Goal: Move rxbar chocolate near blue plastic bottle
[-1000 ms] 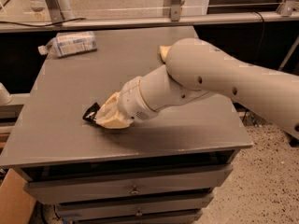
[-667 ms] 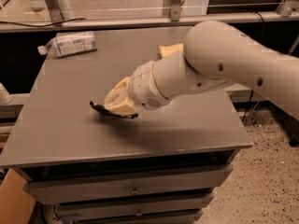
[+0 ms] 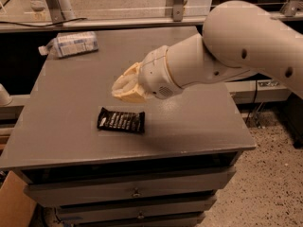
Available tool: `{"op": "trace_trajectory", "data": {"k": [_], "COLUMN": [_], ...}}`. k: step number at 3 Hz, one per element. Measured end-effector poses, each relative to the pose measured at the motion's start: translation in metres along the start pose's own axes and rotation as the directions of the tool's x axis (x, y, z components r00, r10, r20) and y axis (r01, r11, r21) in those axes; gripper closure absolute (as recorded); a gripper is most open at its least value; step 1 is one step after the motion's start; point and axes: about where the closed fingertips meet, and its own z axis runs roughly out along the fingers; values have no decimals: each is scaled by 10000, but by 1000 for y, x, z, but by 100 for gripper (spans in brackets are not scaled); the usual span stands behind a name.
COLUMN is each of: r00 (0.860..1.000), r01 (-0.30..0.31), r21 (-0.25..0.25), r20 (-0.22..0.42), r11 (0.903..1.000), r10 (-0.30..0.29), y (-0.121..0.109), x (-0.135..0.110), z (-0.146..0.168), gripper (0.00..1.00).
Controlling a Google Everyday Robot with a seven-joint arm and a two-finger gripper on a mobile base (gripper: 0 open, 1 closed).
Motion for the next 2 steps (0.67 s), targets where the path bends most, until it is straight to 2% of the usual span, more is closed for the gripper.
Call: {"op": "trace_trajectory", "data": {"k": [1,2], "r00": [9999,9978], "r01": [-31,-45], "r21": [57,-222], "r20": [-107,-666], "r11": [10000,9997], "r10": [32,30], "y": [-4,-9], "x": [3,13], "z": [0,10], "gripper": [84,61]}}
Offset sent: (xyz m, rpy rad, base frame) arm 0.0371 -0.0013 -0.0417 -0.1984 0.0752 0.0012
